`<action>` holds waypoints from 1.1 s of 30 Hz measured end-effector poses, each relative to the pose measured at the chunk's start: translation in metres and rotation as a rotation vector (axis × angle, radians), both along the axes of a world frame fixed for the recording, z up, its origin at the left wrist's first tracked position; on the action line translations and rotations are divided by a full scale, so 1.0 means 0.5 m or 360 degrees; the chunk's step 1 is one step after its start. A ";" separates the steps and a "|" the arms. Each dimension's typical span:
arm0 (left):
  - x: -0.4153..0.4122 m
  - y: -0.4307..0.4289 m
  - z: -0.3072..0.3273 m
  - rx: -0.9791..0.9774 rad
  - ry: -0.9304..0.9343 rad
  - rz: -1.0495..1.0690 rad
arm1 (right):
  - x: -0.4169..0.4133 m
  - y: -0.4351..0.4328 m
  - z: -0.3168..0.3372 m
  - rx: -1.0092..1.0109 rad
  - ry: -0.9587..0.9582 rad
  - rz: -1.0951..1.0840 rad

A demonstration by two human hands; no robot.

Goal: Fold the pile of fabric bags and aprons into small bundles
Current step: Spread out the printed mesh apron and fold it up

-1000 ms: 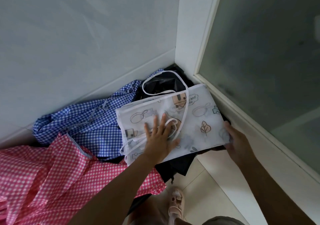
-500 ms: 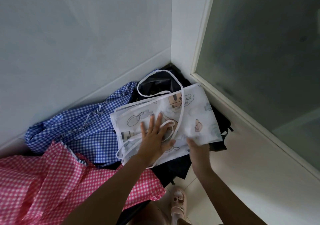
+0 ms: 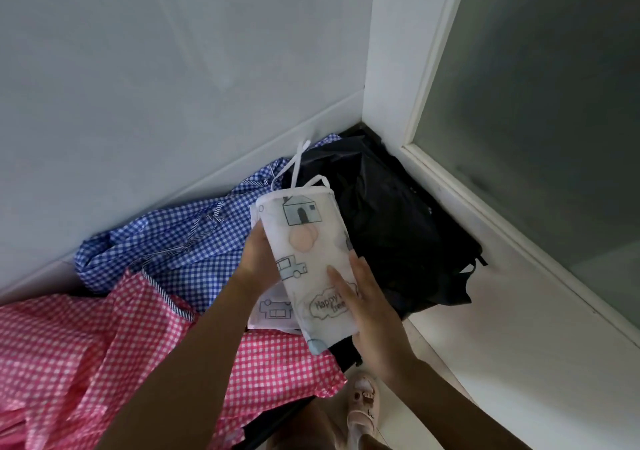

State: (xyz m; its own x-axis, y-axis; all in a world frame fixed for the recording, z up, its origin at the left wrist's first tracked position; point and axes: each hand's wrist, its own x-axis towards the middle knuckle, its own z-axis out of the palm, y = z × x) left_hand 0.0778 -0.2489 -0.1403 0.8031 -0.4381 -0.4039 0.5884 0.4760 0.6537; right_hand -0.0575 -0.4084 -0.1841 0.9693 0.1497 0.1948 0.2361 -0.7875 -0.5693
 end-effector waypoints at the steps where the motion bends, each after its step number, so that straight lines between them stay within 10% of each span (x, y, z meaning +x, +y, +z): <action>1: 0.005 0.009 0.004 0.0016 0.0053 0.0018 | 0.004 0.010 0.004 -0.0047 0.0009 -0.0022; 12: 0.068 0.086 0.021 0.1878 -0.0536 -0.0080 | 0.010 0.088 0.006 -0.0219 -0.0295 0.0040; 33: -0.054 0.119 -0.019 0.2380 -0.0412 0.0202 | 0.054 -0.010 -0.029 -0.0341 0.0521 0.0838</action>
State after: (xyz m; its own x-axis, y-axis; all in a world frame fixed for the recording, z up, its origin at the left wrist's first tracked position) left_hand 0.0507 -0.1895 -0.1499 0.9188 0.3079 -0.2469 0.3931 -0.6585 0.6417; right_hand -0.0307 -0.4132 -0.1986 0.7598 0.6234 -0.1848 0.4625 -0.7179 -0.5203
